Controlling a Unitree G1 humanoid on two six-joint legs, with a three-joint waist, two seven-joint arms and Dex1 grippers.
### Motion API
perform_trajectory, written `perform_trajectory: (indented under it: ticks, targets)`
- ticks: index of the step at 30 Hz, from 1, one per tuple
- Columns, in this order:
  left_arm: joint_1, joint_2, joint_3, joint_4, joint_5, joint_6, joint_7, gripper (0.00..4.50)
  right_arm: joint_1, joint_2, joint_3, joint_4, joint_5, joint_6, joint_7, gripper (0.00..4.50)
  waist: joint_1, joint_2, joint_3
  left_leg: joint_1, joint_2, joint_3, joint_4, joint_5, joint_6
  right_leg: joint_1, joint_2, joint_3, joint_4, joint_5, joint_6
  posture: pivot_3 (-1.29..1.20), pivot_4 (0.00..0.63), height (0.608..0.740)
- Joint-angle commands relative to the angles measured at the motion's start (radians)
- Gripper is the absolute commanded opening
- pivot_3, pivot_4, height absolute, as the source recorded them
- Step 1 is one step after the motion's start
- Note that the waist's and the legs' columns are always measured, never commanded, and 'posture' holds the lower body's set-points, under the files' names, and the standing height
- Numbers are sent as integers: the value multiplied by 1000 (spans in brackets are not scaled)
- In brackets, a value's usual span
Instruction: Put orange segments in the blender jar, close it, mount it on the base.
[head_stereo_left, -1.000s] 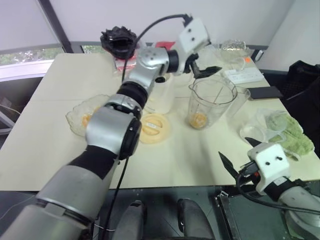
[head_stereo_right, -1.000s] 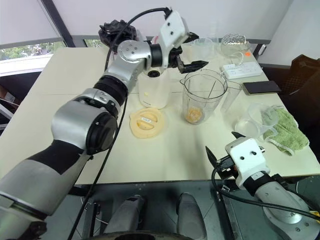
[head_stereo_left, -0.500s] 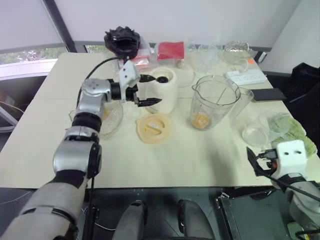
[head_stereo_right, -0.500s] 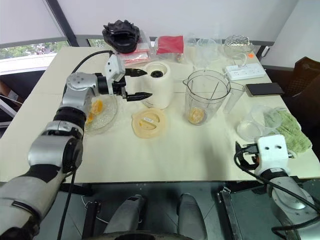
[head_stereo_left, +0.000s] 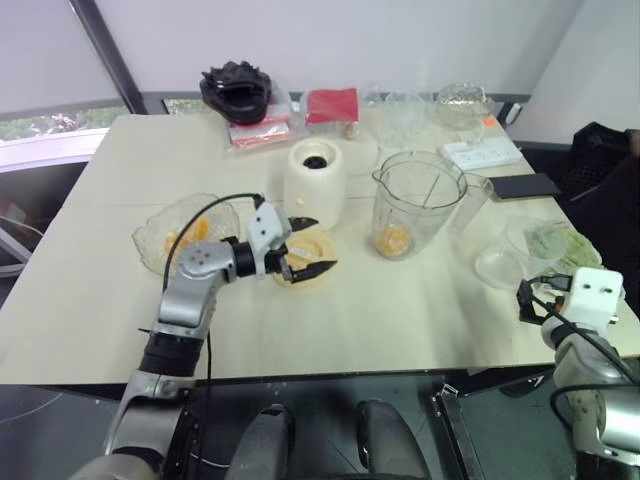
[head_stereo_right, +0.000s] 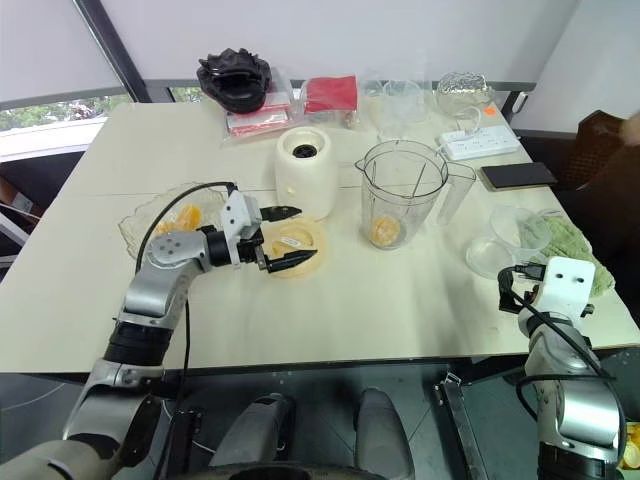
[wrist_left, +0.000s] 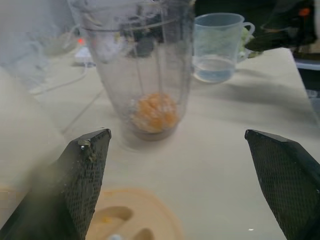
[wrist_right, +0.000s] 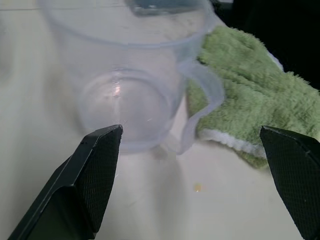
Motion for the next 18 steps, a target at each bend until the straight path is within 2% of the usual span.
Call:
perform_trajectory:
  ticks: [1, 18]
  targets:
    - [-2, 26, -13, -54, -18, -7, 20, 4471, -26, -8, -27, 37, -40, -47, -4, 4500, 0, 0, 0, 0, 0, 0, 0, 0, 0, 0, 0, 0, 0, 0, 0, 0, 150, 740]
    - [-22, 88, -82, 16, 8, -132, 40, 4471, -118, 8, -106, 154, -63, -80, -39, 4500, -1, 1, 0, 1, 0, 0, 0, 0, 0, 1, 0, 0, -1, -2, -3, 0, 150, 740]
